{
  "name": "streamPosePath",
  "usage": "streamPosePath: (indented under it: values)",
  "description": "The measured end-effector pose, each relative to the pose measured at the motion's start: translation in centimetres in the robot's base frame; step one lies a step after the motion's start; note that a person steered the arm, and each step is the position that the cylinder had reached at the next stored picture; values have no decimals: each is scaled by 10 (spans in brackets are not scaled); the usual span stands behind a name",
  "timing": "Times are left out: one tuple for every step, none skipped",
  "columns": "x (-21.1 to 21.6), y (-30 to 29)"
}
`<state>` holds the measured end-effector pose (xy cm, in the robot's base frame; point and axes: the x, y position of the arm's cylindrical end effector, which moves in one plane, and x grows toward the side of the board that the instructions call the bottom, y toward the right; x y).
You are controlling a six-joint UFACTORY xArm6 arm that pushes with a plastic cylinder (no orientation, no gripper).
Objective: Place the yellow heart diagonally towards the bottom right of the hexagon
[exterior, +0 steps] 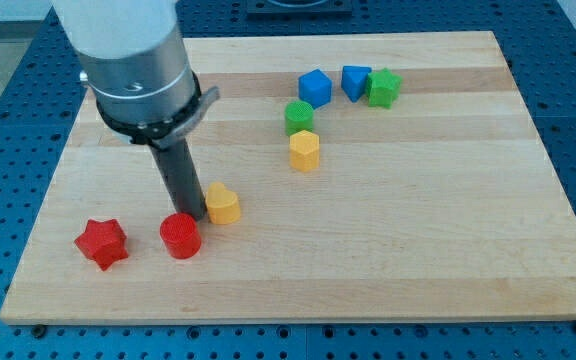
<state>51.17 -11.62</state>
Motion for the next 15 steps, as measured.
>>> streamPosePath:
  values:
    - [0, 44]
    - [0, 96]
    - [0, 110]
    - [0, 112]
    - [3, 112]
    - [14, 83]
    - [11, 62]
    - [-47, 76]
    - [-50, 77]
    - [-50, 92]
    - [-50, 102]
    - [-50, 100]
    - [-50, 86]
    - [-38, 58]
    - [-15, 71]
